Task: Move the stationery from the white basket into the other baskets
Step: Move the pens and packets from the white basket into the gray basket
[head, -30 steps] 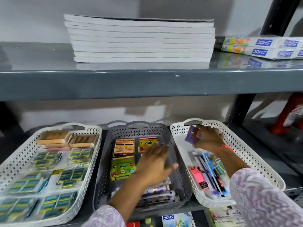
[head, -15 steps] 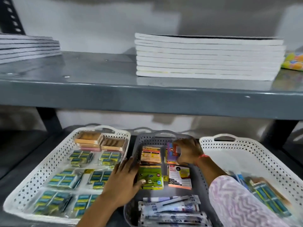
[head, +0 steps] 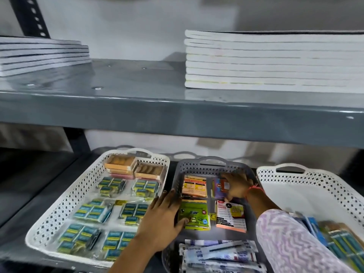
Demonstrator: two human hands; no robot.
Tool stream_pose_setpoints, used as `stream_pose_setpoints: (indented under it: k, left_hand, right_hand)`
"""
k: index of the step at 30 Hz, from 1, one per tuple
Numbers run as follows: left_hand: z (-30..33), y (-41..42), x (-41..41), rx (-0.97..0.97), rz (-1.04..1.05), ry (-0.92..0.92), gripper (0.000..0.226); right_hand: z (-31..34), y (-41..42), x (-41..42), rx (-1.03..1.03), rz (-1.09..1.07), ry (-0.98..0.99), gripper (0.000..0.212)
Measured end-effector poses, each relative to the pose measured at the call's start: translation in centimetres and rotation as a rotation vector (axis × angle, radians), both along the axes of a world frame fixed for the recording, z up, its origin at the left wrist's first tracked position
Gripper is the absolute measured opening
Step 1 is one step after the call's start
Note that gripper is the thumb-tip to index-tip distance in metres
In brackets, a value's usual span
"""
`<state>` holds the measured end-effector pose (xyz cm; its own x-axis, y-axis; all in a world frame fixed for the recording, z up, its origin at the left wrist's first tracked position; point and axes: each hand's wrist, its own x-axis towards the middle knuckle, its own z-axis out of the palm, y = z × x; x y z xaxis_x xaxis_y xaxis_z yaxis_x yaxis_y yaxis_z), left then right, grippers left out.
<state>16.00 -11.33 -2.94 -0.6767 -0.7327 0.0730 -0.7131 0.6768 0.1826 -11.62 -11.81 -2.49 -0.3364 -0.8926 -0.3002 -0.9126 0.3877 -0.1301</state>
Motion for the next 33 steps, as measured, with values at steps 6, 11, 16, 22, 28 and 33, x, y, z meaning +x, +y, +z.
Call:
stream_pose_setpoints:
  k: [6, 11, 16, 22, 28, 33]
  left_hand:
    - [0.2, 0.1, 0.0, 0.004, 0.007, -0.014, 0.108]
    - [0.0, 0.1, -0.1, 0.011, 0.012, -0.011, 0.092]
    - [0.0, 0.0, -0.3, -0.001, 0.002, -0.002, 0.095]
    - [-0.1, 0.2, -0.1, -0.048, -0.052, 0.021, 0.08]
    - [0.0, 0.0, -0.1, 0.026, -0.073, 0.008, 0.092]
    - [0.1, 0.2, 0.1, 0.04, -0.102, 0.012, 0.067]
  right_hand:
    - [-0.3, -0.2, -0.6, -0.02, -0.034, -0.103, 0.096]
    - [-0.9, -0.4, -0.9, -0.036, -0.073, -0.155, 0.094]
    - [-1.0, 0.2, -0.8, -0.067, -0.106, -0.14, 0.086]
    - [-1.2, 2.6, -0.6, -0.49, -0.238, -0.29, 0.054]
    - [1.9, 9.5, -0.3, -0.902, -0.718, -0.255, 0.028]
    - [-0.4, 16.2, -1.8, -0.519, -0.942, -0.106, 0.031]
